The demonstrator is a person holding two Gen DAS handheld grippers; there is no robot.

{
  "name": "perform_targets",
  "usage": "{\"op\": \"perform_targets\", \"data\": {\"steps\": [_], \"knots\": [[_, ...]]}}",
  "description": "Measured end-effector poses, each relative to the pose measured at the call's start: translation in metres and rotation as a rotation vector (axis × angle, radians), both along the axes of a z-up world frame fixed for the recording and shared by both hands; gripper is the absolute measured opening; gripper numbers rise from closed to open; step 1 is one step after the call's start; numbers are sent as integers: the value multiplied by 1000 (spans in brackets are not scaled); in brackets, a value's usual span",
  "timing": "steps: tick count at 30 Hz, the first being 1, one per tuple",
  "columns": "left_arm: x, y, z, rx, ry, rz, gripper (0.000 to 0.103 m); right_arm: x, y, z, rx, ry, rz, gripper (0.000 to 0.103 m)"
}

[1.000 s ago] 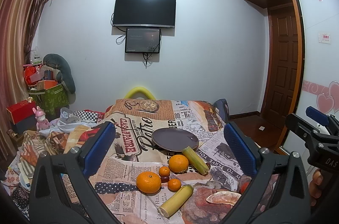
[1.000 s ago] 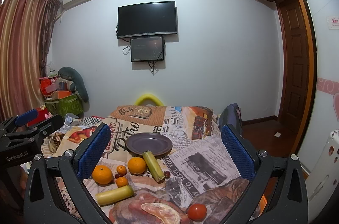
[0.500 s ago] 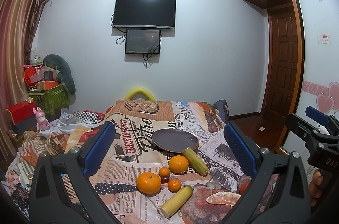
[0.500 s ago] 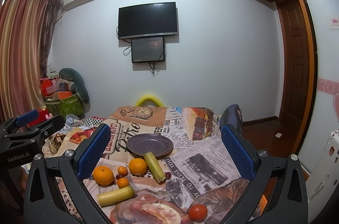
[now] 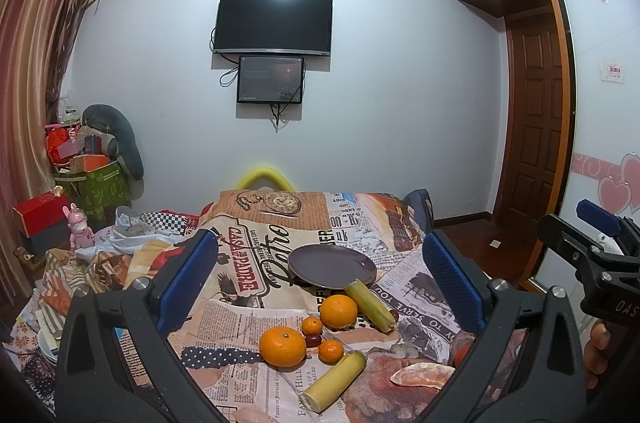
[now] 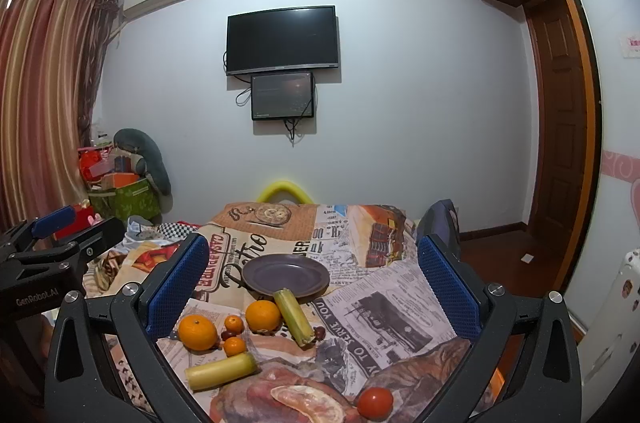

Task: Organize fruits
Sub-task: 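Move the left tool to the yellow cylinder while the right tool approaches the red tomato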

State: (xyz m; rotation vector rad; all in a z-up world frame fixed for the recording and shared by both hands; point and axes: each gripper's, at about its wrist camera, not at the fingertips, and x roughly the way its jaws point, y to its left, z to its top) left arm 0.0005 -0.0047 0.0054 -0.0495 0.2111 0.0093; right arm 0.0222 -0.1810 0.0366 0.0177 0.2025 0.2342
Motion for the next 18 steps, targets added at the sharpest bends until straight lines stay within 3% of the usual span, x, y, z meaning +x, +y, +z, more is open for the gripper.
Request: {"op": "perform_targets", "data": {"steps": [7,14,18], "knots": [[14,3,-5,14,54,1,103,11,-2,-8,-5,43,-4,103],[47,16,-22,-7,163,-24,103,39,-15,-30,-22,153,-4,103],[71,21,-38,-9,245,-36,91,52,-23,-43,-36,225,7,96]]}}
